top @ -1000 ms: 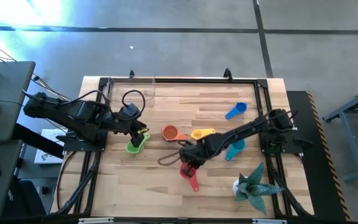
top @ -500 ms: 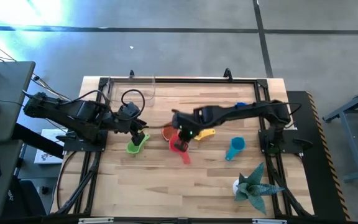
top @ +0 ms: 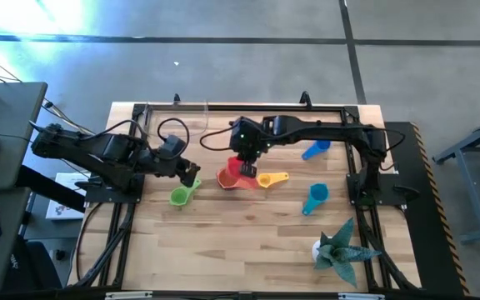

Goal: Nest measuring cups in basket
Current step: Stack the red measuring cup on top of the orange measuring cup

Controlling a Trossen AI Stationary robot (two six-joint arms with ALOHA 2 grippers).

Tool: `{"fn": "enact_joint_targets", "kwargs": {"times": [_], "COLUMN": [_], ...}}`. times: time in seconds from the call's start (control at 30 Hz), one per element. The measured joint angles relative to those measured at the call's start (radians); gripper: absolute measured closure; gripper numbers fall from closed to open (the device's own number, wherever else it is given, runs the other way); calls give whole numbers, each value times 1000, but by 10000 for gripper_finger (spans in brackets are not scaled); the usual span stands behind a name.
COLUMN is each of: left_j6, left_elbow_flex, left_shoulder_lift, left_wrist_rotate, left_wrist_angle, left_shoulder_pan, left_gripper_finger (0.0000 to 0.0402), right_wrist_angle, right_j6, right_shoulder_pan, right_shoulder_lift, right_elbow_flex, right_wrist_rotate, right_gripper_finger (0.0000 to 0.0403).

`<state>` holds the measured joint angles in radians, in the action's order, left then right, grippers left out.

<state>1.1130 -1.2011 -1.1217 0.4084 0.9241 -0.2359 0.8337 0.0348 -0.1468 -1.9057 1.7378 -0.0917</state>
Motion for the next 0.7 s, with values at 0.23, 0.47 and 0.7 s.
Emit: {"fn": "enact_joint_targets", "kwargs": {"times": [0.23, 0.47, 0.7], "left_j6": [163, 223, 270], "left_elbow_flex": [0, 0, 0], "left_shoulder_lift": [0, 0, 0], "left_wrist_rotate": [26, 82, 126], "left_wrist_angle": [-1, -1, -1], "left_shoulder_pan": [0, 0, 0], "left_gripper_finger": [310, 310, 310], "right_wrist_angle": [-92, -109, -169], "right_j6": [172, 271, 297], "right_shoulder_pan": [-13, -12, -12], "right_shoulder_lift": [0, 0, -33], "right_elbow_flex": [0, 0, 0], "right_wrist_rotate": [-4, -37, -85], "right_gripper_finger": [402, 402, 402]}}
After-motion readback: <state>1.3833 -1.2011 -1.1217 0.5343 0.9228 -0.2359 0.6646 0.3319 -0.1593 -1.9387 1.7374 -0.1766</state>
